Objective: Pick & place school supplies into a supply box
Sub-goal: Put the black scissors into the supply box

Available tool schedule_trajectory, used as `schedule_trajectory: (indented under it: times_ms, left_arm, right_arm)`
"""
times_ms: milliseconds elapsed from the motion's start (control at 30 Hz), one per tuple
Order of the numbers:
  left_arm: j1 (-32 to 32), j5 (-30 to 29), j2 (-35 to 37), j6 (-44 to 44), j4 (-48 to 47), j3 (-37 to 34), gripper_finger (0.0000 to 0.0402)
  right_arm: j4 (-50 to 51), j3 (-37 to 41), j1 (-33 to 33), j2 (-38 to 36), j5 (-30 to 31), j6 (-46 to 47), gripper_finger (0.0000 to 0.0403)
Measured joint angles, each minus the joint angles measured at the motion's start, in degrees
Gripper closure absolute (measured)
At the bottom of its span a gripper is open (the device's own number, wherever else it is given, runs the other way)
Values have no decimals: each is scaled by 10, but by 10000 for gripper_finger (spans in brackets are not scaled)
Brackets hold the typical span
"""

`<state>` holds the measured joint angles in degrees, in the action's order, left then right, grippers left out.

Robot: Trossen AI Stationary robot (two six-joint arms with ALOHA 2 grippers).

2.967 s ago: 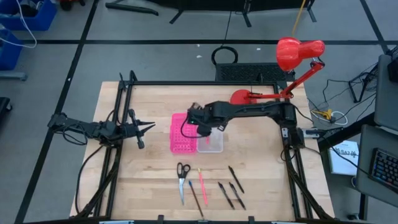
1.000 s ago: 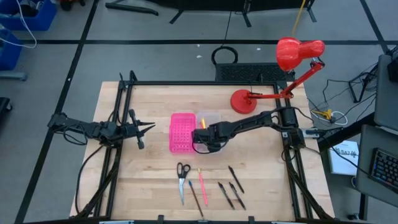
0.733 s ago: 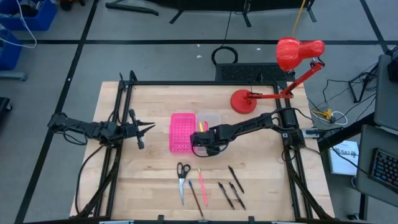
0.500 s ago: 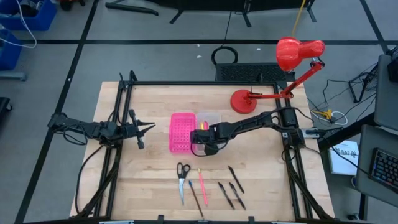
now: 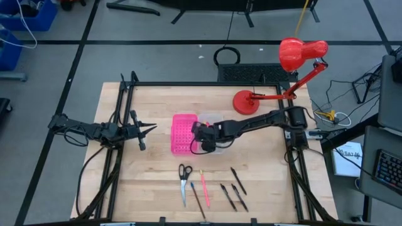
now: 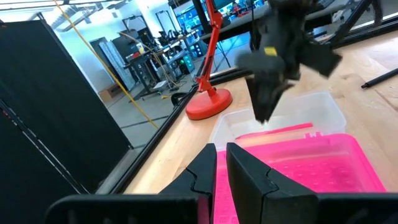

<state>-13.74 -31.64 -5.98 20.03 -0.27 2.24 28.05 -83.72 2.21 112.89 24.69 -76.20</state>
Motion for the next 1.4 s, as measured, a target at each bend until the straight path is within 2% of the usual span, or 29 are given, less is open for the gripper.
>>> schedule_trajectory:
  times_ms: [100, 267, 333, 433, 567, 700, 767, 933, 1067, 1233, 1400]
  left_arm:
    - [0, 0, 0, -1, 0, 0, 355]
    - [0, 0, 0, -23, 0, 0, 355]
    - [0, 0, 0, -32, 0, 0, 355]
    - [0, 0, 0, -43, 0, 0, 355]
    - [0, 0, 0, -58, 0, 0, 355]
    - [0, 0, 0, -71, 0, 0, 355]
    - [0, 0, 0, -70, 0, 0, 355]
    - [0, 0, 0, -54, 1, 0, 355]
    - [0, 0, 0, -54, 4, 0, 355]
    - [0, 0, 0, -55, 4, 0, 355]
    - [0, 0, 0, -54, 4, 0, 355]
  right_arm:
    - [0, 0, -7, -42, -26, 105, 294]
    - [17, 7, -14, -121, -40, 375, 307]
    - [3, 36, -15, -161, -63, 465, 315]
    - [-63, 124, -7, -227, -89, 551, 340]
    - [-186, 274, 33, -324, -99, 604, 391]
    - [-331, 411, 73, -420, -71, 660, 395]
    - [-372, 462, 81, -464, -53, 684, 400]
    - [-381, 539, 69, -577, -57, 740, 402]
    - [-394, 586, 50, -670, -114, 740, 402]
    - [-424, 640, 28, -768, -145, 761, 402]
    - [-359, 642, -26, -849, -139, 779, 403]
